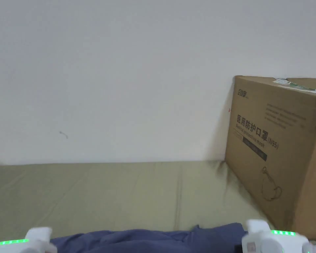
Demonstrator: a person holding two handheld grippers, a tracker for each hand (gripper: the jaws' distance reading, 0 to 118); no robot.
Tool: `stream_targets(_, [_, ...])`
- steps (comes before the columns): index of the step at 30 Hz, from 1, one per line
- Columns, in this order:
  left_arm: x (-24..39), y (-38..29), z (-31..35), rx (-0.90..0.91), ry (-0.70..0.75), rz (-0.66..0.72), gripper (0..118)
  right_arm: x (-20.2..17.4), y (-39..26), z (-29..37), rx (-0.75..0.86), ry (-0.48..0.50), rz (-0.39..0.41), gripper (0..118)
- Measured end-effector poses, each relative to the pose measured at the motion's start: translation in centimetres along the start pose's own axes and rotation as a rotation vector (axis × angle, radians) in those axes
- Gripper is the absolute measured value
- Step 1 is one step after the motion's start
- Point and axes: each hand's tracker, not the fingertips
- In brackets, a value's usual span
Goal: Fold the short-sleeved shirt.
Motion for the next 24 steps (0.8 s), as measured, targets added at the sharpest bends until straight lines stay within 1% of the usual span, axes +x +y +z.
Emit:
stream_targets(1, [-0.6,-1.5,-0.1,-0.023,-0.012,0.010,2,1.0,-2.0,-0.1,-0.034,0.027,-0.014,1])
stream_targets(3, [-2.3,-4.4,1.4,-0.006,-0.080,0.044,2,2.8,-5.8,1.4,-0.052,0.050,-0.039,1])
stream_targets(6, [-4.5,-7.7,4.5,0.018,-0.130,0.074,2,5.2,-9.3,5.4,-0.071,0.113,-0.070,1])
stream_targets(9, [-6.5,-11.2,8.1,0.008,-0.126,0.065,2,7.0,-12.7,10.4,-0.096,0.134,-0.052,1])
stream_targets(12, [-7.8,-15.6,11.6,-0.021,-0.116,0.026,2,8.5,-16.8,14.5,-0.154,0.157,0.018,1])
stream_targets(14, [-8.5,-18.7,13.6,-0.050,-0.124,0.017,2,9.4,-19.7,16.6,-0.189,0.170,0.030,1])
stream_targets(19, [-9.2,-25.7,17.3,-0.111,-0.165,0.012,2,11.0,-26.1,20.3,-0.218,0.170,0.013,1])
stream_targets(21, [-9.4,-27.3,18.3,-0.109,-0.173,0.028,2,11.5,-27.7,21.0,-0.232,0.176,-0.021,1])
stream_targets(24, [-9.6,-28.4,19.2,-0.097,-0.191,0.051,2,11.8,-28.6,21.5,-0.222,0.168,-0.036,1])
